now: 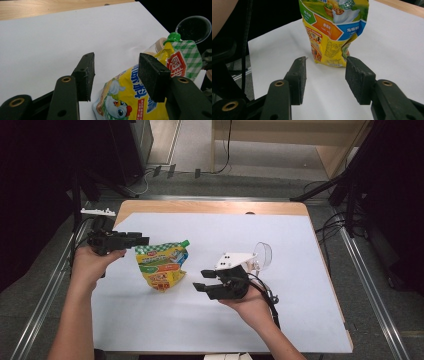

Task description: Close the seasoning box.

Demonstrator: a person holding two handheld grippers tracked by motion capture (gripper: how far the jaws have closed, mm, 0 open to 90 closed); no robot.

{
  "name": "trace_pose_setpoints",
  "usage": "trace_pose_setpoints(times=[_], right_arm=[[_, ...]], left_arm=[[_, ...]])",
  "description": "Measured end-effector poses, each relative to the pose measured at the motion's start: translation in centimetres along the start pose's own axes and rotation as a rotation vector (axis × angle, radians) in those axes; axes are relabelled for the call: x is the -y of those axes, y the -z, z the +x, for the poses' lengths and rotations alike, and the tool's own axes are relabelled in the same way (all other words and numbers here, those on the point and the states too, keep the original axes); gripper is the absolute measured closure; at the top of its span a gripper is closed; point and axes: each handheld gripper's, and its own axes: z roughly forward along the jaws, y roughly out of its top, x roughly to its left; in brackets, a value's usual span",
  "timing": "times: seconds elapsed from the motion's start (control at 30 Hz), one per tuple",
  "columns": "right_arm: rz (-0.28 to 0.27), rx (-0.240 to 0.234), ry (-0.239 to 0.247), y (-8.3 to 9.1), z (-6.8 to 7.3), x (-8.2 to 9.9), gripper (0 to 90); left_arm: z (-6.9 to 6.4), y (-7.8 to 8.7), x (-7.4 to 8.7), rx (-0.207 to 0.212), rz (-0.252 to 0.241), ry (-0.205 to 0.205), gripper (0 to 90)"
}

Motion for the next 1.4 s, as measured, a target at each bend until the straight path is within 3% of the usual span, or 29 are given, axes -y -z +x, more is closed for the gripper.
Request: trace_pose_setpoints(times=[0.27, 0.33, 0.57, 1.17, 1.4], right_arm=[[-0.001, 0.008, -0.002, 1.7, -0.5, -0.9, 54.2], [-0.005, 0.030, 0.002, 2.4, -0.6, -1.2, 54.7], [-0.030, 0.064, -0.005, 4.7, -1.5, -1.9, 58.4], [-0.073, 0.140, -0.047, 10.1, -4.3, -2.3, 89.0], [-0.086, 0.167, -0.077, 12.2, -5.6, -2.0, 90.0]], left_arm=[[0.6, -0.6, 0.5, 0.007, 0.011, 0.014, 46.8], [0.7, -0.6, 0.6, 0.023, 0.017, 0.013, 46.2], [0.9, -0.7, 0.7, 0.010, 0.021, 0.017, 45.7], [1.0, -1.2, 1.0, 0.026, 0.036, 0.020, 45.6], [1.0, -1.1, 1.1, 0.028, 0.031, 0.019, 45.6]])
